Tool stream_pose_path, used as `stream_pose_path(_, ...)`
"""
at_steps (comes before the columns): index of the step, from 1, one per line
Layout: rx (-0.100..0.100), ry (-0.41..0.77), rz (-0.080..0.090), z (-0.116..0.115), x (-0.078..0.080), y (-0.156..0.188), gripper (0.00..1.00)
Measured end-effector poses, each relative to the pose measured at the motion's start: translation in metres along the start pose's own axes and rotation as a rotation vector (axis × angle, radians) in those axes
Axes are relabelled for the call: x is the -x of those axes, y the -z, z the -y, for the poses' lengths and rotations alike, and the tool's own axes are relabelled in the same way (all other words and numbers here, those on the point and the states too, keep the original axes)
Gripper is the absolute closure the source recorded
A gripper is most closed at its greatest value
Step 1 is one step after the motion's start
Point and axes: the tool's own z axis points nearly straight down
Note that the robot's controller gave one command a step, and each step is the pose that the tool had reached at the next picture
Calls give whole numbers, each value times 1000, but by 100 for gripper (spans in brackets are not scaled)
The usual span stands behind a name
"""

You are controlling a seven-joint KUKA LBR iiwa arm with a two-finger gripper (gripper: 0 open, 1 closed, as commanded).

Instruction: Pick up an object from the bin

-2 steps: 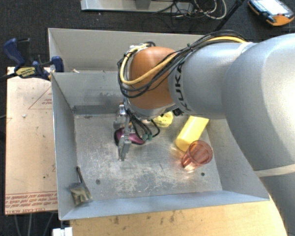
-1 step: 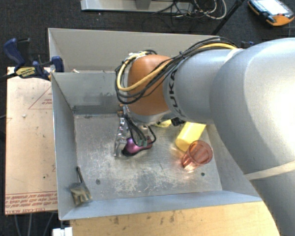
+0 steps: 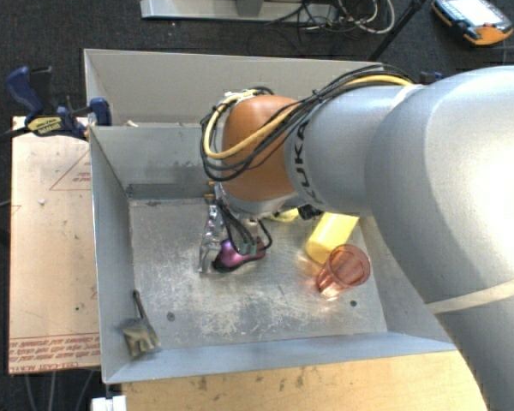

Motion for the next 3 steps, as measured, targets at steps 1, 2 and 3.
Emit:
stream_pose_path(1, -5, 17, -8, -4, -10, 47, 100)
stream_pose_path(2, 1, -15, 10, 25, -25, 62, 100)
stream_pose_path(3, -10, 47, -6, 5, -44, 53, 100)
